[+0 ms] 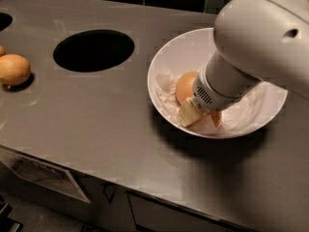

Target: Pick orange from white bowl

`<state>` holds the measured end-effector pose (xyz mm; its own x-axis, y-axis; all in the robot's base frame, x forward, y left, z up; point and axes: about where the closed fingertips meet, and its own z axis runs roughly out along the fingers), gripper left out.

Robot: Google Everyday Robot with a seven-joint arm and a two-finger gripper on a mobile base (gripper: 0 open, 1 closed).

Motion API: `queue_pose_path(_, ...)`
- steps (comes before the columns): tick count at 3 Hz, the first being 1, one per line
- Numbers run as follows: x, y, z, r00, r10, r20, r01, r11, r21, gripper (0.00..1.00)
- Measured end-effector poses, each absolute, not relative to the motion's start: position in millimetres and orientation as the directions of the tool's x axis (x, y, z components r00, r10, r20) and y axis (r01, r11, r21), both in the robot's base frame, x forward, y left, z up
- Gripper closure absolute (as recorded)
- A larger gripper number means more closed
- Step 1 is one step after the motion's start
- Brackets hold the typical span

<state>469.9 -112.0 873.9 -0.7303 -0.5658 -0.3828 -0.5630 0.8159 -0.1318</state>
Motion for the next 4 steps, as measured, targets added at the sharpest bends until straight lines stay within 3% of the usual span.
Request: queue_pose_path(4,465,-127,857,-0.769,-0.513,-0.380,-0.532,0.845,-0.065,0.32)
